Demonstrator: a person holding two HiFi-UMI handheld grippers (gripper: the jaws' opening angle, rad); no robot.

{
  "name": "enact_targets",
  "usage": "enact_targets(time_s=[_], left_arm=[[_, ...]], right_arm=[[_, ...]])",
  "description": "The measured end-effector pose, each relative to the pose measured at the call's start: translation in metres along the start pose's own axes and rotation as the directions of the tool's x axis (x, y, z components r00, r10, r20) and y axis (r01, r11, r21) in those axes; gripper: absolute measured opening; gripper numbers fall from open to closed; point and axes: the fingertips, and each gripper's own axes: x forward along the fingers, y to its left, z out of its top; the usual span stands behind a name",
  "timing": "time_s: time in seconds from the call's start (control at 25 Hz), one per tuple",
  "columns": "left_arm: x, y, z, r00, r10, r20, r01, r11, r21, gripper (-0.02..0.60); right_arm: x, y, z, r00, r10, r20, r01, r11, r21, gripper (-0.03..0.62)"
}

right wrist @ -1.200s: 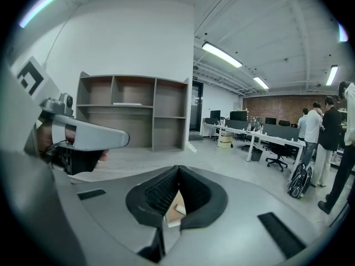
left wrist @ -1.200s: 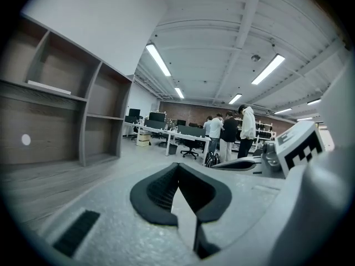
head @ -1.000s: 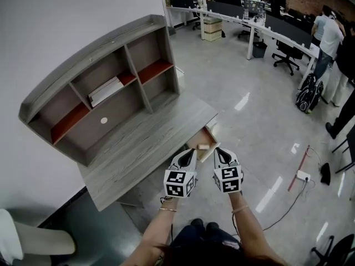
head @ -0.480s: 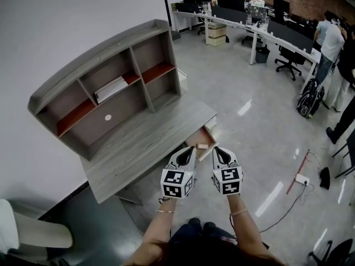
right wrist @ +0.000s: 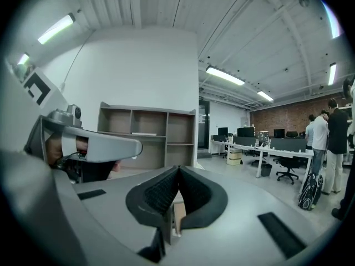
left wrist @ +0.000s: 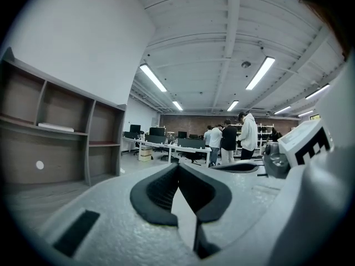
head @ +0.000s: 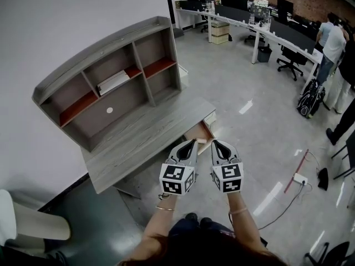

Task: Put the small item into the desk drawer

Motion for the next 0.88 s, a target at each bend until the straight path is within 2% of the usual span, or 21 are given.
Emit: enact_targets(time_s=[0.4,0.88], left_arm=[[-0.018,-0.028,0.025,0.999,-0.012,0.039,0.012,1.000,0.021,0.015],[-0.034,-0.033,0.045,0.998,0.000,0.065,-0.002,0.999,0.032,0.015]], right_arm=[[-0.029,0.004,0.023,0.999,0.017,0.042,-0.017,1.000,-0.018,0.002],[-0.048,0.008,0.055,0.995,0.022,0.092,-0.018,0.999,-0.038,0.002]])
